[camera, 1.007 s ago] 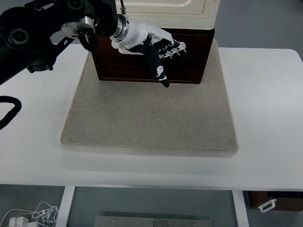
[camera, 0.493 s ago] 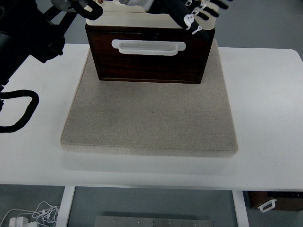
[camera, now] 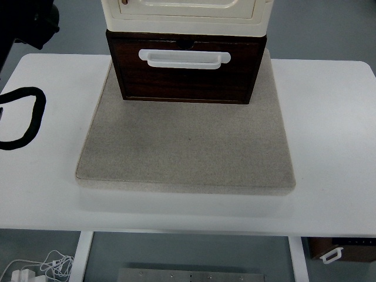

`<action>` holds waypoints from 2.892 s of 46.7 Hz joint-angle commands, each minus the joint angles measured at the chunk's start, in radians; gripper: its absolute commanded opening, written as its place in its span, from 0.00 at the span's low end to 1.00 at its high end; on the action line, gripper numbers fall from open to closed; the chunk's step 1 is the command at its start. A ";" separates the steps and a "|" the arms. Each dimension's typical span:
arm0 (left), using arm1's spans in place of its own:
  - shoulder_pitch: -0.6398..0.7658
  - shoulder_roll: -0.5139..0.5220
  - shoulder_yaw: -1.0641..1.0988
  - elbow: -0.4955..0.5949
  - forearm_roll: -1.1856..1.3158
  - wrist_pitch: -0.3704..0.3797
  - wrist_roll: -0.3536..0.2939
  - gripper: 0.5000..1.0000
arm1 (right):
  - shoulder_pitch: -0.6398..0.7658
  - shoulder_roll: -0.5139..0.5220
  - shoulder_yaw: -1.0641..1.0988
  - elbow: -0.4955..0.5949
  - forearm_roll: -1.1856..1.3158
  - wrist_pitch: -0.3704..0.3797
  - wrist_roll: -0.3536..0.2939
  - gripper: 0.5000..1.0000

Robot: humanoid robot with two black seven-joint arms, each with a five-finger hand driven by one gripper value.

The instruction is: Close drawer under combined cabinet

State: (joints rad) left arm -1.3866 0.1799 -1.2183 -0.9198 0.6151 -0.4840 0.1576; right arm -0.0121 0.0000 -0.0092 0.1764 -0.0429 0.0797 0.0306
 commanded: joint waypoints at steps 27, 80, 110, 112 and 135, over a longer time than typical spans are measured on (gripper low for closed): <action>-0.051 0.162 -0.086 0.220 -0.169 0.366 -0.159 0.99 | 0.000 0.000 0.000 0.000 0.000 0.000 0.000 0.90; 0.244 0.148 -0.063 0.598 -0.514 0.381 -0.070 1.00 | 0.000 0.000 0.002 0.000 0.000 0.000 0.000 0.90; 0.327 0.036 -0.061 0.641 -0.692 0.215 -0.010 1.00 | 0.001 0.000 0.005 0.002 0.002 0.002 0.003 0.90; 0.327 0.033 -0.063 0.642 -0.696 0.217 -0.010 1.00 | 0.001 0.000 0.006 0.002 0.002 0.000 0.003 0.90; 0.314 -0.003 -0.064 0.708 -0.738 0.268 -0.030 0.99 | 0.001 0.000 0.009 0.002 0.003 0.008 0.002 0.90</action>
State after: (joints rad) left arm -1.0731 0.1872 -1.2820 -0.2112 -0.1233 -0.2209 0.1272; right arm -0.0107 0.0000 0.0001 0.1780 -0.0414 0.0844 0.0331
